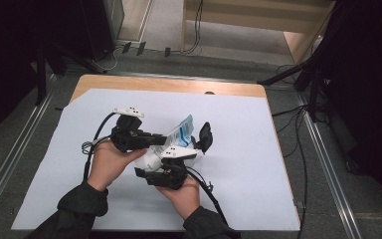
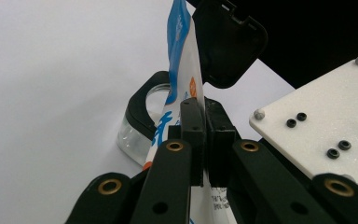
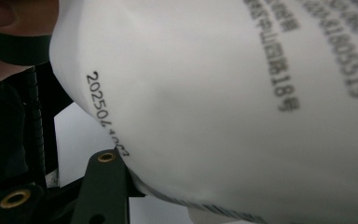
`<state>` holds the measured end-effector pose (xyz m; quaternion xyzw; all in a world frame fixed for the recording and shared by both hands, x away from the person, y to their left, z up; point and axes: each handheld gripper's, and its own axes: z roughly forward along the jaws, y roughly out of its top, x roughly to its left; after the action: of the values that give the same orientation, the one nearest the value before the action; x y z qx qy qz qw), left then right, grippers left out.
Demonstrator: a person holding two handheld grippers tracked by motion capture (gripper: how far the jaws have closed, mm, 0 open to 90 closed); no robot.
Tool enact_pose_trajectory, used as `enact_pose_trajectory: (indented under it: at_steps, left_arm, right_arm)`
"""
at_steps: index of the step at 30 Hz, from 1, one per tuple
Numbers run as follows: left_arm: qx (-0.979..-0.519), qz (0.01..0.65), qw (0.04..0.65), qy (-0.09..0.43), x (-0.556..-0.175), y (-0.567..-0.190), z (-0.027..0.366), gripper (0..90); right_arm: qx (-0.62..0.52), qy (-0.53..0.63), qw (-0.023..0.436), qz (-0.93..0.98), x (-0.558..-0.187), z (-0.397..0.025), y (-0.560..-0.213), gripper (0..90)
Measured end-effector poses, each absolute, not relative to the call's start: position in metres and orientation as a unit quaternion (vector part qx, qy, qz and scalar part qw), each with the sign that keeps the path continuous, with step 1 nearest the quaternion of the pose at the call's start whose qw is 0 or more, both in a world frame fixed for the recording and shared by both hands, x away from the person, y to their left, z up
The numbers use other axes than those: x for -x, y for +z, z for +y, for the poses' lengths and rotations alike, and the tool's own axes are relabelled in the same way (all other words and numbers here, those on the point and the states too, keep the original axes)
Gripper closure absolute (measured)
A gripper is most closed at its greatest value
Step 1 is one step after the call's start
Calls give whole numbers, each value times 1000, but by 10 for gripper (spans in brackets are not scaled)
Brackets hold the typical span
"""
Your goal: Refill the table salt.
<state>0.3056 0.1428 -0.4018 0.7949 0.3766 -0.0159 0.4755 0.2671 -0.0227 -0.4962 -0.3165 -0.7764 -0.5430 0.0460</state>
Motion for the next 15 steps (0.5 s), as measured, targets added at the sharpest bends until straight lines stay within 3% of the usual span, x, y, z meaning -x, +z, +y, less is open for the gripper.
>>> enact_pose_trajectory:
  at_steps: [15]
  left_arm:
    - [-795, 375, 476, -17, -306, -402, 142, 897]
  right_arm:
    - [316, -542, 46, -777, -268, -23, -496, 522]
